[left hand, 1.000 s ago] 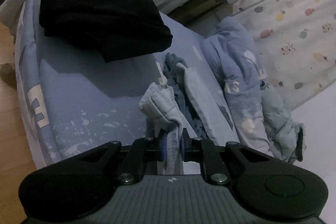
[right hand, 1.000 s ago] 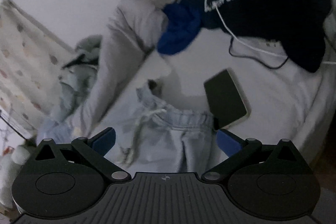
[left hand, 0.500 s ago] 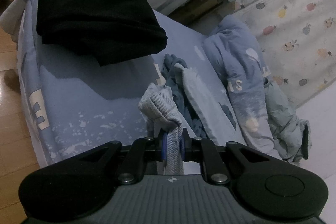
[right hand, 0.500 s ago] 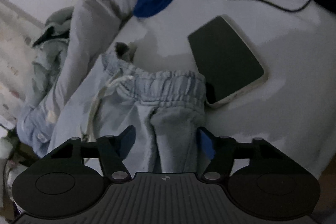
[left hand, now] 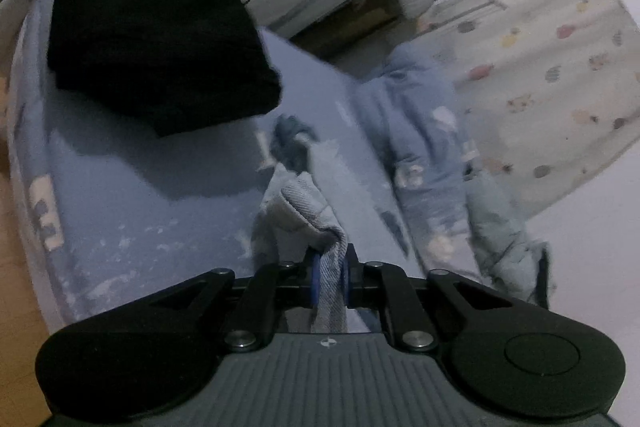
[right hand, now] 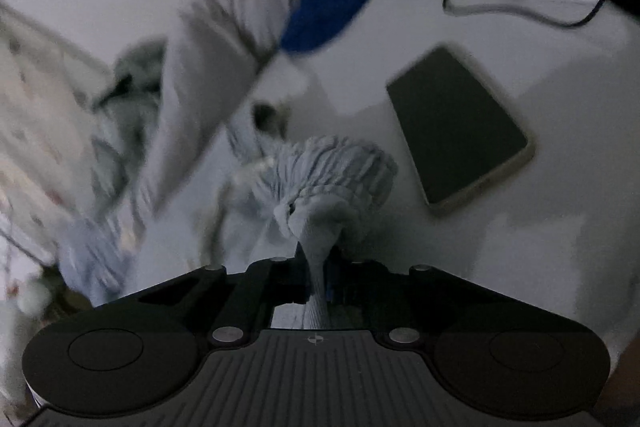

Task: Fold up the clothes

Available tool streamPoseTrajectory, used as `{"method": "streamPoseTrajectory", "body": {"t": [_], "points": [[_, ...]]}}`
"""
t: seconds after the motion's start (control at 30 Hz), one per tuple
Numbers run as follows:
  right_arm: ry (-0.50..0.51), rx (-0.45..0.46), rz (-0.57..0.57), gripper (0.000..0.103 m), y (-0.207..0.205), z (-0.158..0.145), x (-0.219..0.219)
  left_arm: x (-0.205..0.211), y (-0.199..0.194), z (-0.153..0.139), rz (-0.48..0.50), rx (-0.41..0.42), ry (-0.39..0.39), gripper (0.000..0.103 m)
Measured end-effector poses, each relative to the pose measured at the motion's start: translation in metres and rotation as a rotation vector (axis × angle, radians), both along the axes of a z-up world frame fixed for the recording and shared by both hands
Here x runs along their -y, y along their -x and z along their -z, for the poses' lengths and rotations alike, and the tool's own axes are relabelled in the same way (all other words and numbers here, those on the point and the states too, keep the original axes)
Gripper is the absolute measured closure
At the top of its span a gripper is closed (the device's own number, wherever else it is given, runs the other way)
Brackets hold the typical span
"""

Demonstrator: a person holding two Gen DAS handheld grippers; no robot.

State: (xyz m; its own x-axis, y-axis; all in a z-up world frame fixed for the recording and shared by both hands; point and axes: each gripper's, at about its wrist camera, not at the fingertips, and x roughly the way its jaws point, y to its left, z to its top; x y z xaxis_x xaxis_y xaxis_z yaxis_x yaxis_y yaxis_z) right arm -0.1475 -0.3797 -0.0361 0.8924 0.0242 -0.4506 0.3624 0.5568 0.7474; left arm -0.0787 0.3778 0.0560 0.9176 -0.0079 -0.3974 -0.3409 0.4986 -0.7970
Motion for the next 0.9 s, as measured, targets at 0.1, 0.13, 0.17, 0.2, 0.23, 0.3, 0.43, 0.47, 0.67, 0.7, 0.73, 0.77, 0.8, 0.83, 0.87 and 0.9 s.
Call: {"method": "streamPoseTrajectory", "body": {"t": [0.1, 0.13, 0.17, 0.2, 0.23, 0.3, 0.43, 0.47, 0.67, 0.7, 0.73, 0.77, 0.8, 0.83, 0.87, 0.9], "points": [[0.008, 0.042, 0.036, 0.096, 0.016, -0.019, -0.01, -0.002, 0.007, -0.013, 0.006, 0.044, 0.003, 0.092], [0.003, 0.051, 0.044, 0.096, 0.022, -0.025, -0.012, -0.002, 0.01, -0.019, 0.001, 0.052, -0.008, 0.092], [0.0, 0.061, 0.05, 0.096, 0.029, -0.031, -0.014, -0.003, 0.014, -0.023, -0.01, 0.06, -0.008, 0.092], [-0.006, 0.064, 0.059, 0.096, 0.035, -0.036, -0.014, -0.005, 0.019, -0.028, -0.023, 0.077, 0.003, 0.092], [-0.013, 0.066, 0.066, 0.096, 0.041, -0.041, -0.015, -0.008, 0.025, -0.032, -0.037, 0.093, 0.015, 0.092], [-0.026, 0.072, 0.065, 0.096, 0.057, -0.052, -0.012, -0.014, 0.036, -0.041, -0.059, 0.118, 0.017, 0.092], [-0.047, 0.069, 0.044, 0.096, 0.089, -0.07, -0.008, -0.027, 0.062, -0.059, -0.107, 0.152, 0.024, 0.092], [-0.047, 0.066, 0.04, 0.096, 0.097, -0.075, -0.01, -0.029, 0.069, -0.063, -0.118, 0.157, 0.017, 0.092], [-0.068, -0.056, 0.021, 0.096, 0.119, -0.072, -0.018, -0.038, 0.084, -0.056, -0.164, 0.118, 0.026, 0.092], [-0.074, -0.072, 0.019, 0.096, 0.12, -0.072, -0.021, -0.038, 0.086, -0.054, -0.183, 0.117, 0.041, 0.092], [-0.077, -0.081, 0.012, 0.096, 0.121, -0.074, -0.023, -0.038, 0.088, -0.054, -0.201, 0.127, 0.058, 0.092], [-0.077, -0.088, 0.004, 0.096, 0.121, -0.077, -0.024, -0.036, 0.091, -0.055, -0.218, 0.147, 0.073, 0.092], [-0.077, -0.094, 0.0, 0.096, 0.12, -0.081, -0.026, -0.034, 0.093, -0.056, -0.235, 0.168, 0.088, 0.092], [-0.076, -0.1, -0.003, 0.096, 0.118, -0.087, -0.027, -0.033, 0.094, -0.058, -0.249, 0.183, 0.099, 0.092], [-0.075, -0.107, -0.003, 0.096, 0.114, -0.093, -0.027, -0.035, 0.094, -0.063, -0.265, 0.194, 0.105, 0.092], [-0.072, -0.113, -0.003, 0.095, 0.11, -0.1, -0.026, -0.034, 0.09, -0.068, -0.279, 0.194, 0.109, 0.092]]}}
